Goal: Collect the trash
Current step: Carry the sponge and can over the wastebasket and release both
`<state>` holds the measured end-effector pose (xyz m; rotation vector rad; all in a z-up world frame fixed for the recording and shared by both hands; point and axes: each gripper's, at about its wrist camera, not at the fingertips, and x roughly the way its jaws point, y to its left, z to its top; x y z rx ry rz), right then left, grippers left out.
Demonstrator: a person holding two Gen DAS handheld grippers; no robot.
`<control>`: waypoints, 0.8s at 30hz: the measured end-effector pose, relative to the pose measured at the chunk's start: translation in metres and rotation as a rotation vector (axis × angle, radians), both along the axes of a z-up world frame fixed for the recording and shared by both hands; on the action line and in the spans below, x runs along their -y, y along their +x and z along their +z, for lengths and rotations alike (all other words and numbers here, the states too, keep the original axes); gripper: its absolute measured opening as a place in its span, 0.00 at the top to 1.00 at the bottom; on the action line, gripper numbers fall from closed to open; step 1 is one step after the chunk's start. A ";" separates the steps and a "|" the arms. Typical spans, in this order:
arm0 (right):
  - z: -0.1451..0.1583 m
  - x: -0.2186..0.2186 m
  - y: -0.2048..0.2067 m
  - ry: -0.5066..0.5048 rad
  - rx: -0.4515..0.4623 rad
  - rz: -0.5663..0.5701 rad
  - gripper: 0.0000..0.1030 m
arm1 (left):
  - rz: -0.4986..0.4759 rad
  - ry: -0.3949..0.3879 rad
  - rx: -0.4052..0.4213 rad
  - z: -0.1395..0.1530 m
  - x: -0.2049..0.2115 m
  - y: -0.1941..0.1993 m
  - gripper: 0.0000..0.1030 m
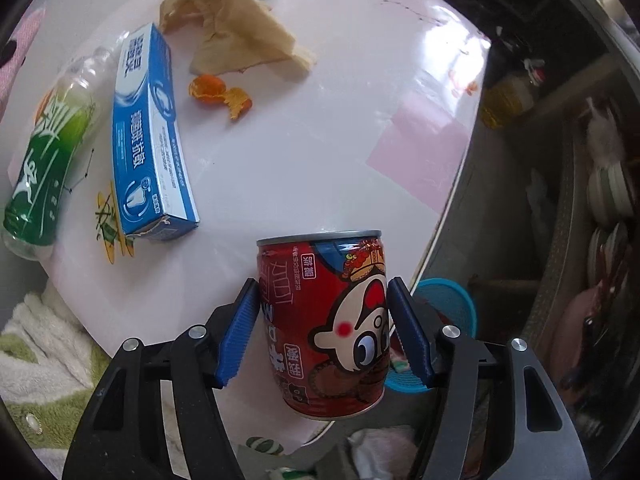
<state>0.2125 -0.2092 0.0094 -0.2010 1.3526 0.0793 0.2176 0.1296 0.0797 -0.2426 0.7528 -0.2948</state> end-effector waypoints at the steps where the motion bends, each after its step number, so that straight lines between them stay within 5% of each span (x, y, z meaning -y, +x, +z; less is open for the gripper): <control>1: 0.005 0.009 -0.006 0.037 0.028 -0.045 0.41 | -0.019 0.005 0.014 0.006 0.007 -0.002 0.21; 7: 0.034 0.086 -0.068 0.234 0.214 -0.371 0.41 | -0.232 0.003 0.074 0.042 0.082 -0.013 0.21; 12: 0.026 0.151 -0.130 0.318 0.302 -0.640 0.41 | -0.510 -0.009 0.032 0.047 0.188 -0.021 0.20; 19: -0.029 0.210 -0.199 0.466 0.315 -0.950 0.40 | -0.830 0.032 -0.160 -0.003 0.347 -0.039 0.20; 24: -0.076 0.244 -0.208 0.534 0.293 -1.097 0.40 | -0.948 0.162 -0.281 -0.057 0.450 -0.046 0.19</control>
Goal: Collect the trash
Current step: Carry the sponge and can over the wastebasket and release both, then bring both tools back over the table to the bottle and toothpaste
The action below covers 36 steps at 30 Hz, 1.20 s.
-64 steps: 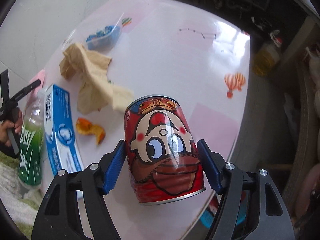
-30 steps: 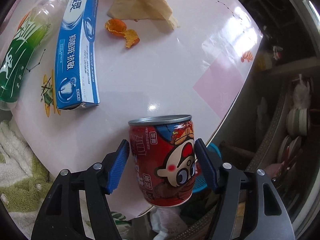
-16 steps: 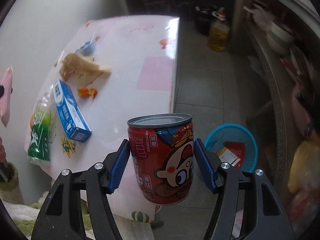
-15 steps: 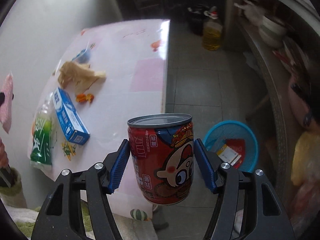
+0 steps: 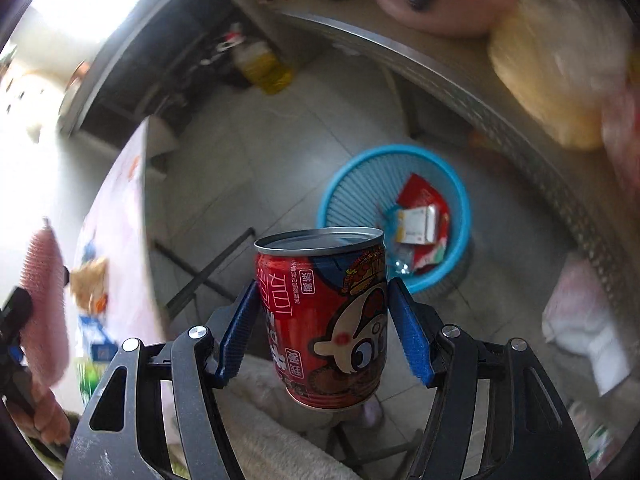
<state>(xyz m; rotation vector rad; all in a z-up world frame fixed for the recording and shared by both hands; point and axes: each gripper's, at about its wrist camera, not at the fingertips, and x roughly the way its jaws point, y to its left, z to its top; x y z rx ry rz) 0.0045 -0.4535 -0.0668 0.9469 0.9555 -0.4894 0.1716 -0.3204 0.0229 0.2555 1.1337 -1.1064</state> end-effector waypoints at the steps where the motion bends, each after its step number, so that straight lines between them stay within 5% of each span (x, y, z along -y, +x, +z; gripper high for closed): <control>1: -0.009 0.008 0.001 0.023 -0.001 -0.021 0.40 | -0.013 0.026 -0.008 -0.010 0.017 0.000 0.19; 7: -0.065 0.048 0.025 0.108 -0.031 -0.081 0.40 | -0.019 0.143 -0.002 -0.062 0.102 0.010 0.12; 18: -0.149 0.083 0.080 0.199 -0.119 -0.091 0.41 | 0.084 0.100 -0.063 -0.068 0.104 0.039 0.12; 28: -0.115 0.060 0.033 0.081 -0.098 -0.141 0.39 | 0.096 0.067 -0.100 -0.060 0.079 0.036 0.12; 36: -0.082 0.017 0.005 -0.069 -0.113 -0.077 0.39 | 0.097 -0.013 -0.011 -0.007 0.032 0.018 0.12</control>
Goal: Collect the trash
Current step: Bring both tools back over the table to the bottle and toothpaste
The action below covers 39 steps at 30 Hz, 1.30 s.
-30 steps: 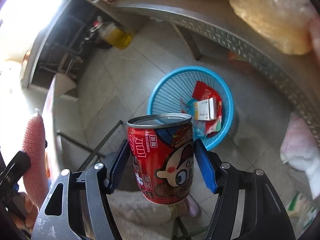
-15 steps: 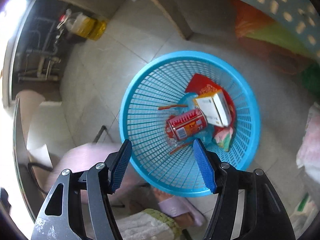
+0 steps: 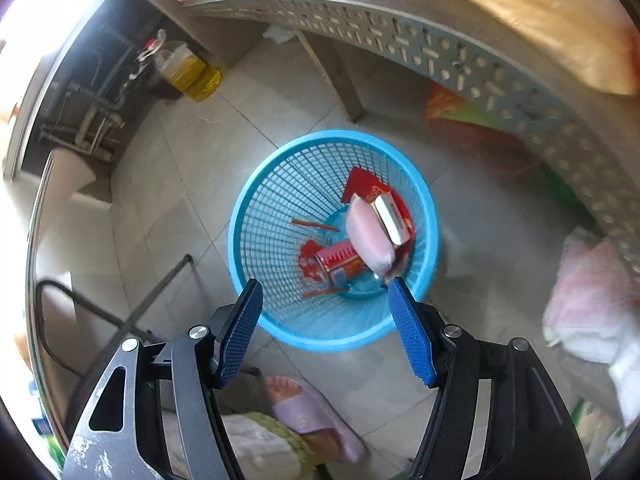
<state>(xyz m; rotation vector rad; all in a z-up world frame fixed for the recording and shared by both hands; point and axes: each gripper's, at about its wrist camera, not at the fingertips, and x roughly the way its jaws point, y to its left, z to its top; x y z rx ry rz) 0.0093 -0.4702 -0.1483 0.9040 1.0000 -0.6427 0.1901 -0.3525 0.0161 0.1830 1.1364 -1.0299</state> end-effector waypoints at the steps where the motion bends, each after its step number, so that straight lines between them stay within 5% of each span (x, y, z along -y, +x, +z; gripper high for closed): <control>1: 0.004 -0.006 0.000 -0.013 -0.001 0.011 0.37 | 0.002 -0.010 0.013 0.008 -0.010 -0.003 0.12; 9: 0.072 -0.080 0.006 -0.198 0.030 0.203 0.21 | 0.048 -0.080 0.105 0.064 -0.097 -0.026 0.12; 16: 0.140 -0.127 0.022 -0.370 0.084 0.321 0.08 | 0.182 -0.101 0.182 0.088 -0.177 -0.033 0.12; 28: 0.207 -0.214 0.059 -0.778 0.085 0.465 0.08 | 0.474 -0.082 0.266 0.099 -0.321 -0.044 0.12; 31: 0.214 -0.227 0.066 -0.785 0.141 0.537 0.08 | 0.547 -0.062 0.249 0.094 -0.354 -0.048 0.12; 39: 0.215 -0.246 0.089 -0.566 0.317 0.725 0.08 | 0.686 -0.027 0.191 0.069 -0.411 -0.062 0.12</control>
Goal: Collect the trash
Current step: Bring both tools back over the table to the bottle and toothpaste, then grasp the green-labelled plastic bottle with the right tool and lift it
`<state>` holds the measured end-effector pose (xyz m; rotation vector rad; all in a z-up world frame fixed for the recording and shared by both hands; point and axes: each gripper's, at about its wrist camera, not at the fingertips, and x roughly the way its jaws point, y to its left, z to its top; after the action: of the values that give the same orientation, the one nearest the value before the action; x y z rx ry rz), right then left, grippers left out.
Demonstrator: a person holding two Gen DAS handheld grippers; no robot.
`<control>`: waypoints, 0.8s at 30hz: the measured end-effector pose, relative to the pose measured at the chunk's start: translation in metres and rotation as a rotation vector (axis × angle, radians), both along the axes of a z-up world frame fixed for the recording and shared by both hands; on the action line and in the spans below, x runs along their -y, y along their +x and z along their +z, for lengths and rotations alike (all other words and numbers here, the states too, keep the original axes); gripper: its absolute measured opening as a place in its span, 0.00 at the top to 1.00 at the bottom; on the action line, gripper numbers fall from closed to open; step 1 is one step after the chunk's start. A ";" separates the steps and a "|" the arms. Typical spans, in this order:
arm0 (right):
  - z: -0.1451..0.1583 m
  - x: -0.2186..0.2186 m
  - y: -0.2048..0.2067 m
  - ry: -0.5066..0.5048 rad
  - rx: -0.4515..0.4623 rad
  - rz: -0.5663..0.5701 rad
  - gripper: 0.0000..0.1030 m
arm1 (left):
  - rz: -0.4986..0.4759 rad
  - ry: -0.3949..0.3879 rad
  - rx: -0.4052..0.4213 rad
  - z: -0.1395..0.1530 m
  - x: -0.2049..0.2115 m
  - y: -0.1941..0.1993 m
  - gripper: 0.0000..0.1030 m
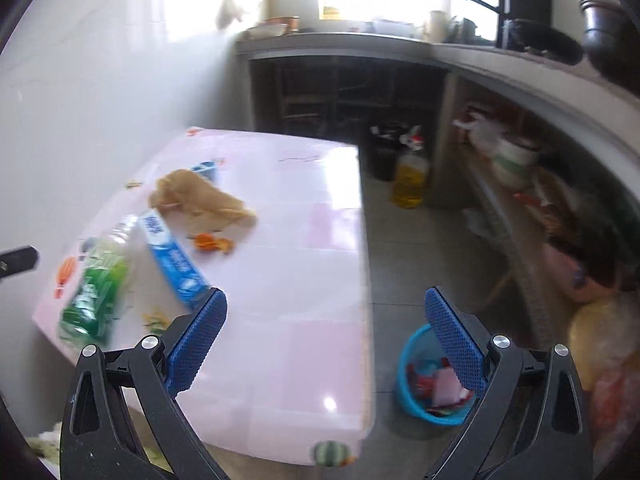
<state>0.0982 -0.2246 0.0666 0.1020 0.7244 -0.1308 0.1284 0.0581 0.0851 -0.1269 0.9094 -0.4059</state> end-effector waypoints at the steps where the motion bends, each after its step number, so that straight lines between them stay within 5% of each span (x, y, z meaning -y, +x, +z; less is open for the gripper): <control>1: 0.000 -0.006 0.002 0.016 -0.006 0.016 0.08 | 0.010 -0.002 -0.014 -0.004 -0.004 0.001 0.12; 7: -0.003 -0.035 0.028 0.190 -0.059 0.141 0.08 | 0.029 -0.017 -0.048 -0.019 -0.009 0.007 0.12; 13: -0.009 -0.070 0.058 0.311 -0.143 0.228 0.24 | 0.040 -0.027 -0.073 -0.031 -0.014 0.018 0.12; 17: -0.006 -0.103 0.076 0.419 -0.184 0.330 0.25 | 0.098 -0.017 -0.078 -0.036 -0.028 0.022 0.12; 24: -0.026 -0.184 0.135 0.449 -0.325 0.410 0.25 | 0.238 0.006 -0.099 -0.048 -0.070 0.026 0.12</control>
<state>0.2331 -0.0411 0.0406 0.3629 1.0757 0.4190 0.1546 0.1276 0.0370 -0.2494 0.9806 -0.1770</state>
